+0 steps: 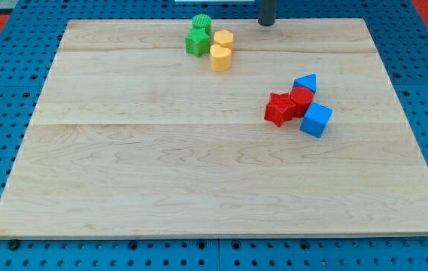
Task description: Push the green circle towards the bottom left of the board
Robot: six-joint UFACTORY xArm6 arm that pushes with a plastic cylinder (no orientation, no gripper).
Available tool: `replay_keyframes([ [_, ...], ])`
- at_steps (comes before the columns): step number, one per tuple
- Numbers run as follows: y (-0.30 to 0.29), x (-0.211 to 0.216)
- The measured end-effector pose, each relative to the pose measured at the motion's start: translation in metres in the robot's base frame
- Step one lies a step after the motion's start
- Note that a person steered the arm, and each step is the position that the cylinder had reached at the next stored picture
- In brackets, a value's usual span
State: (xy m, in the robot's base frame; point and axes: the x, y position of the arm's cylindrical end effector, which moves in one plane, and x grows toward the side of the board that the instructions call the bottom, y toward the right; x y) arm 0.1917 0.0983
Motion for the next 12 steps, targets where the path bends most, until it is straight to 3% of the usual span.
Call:
replay_keyframes([
  [5,-0.018,0.002],
  [7,-0.082,0.003],
  [9,-0.229,0.063],
  [10,-0.263,0.025],
  [11,-0.323,0.035],
  [12,-0.297,0.069],
])
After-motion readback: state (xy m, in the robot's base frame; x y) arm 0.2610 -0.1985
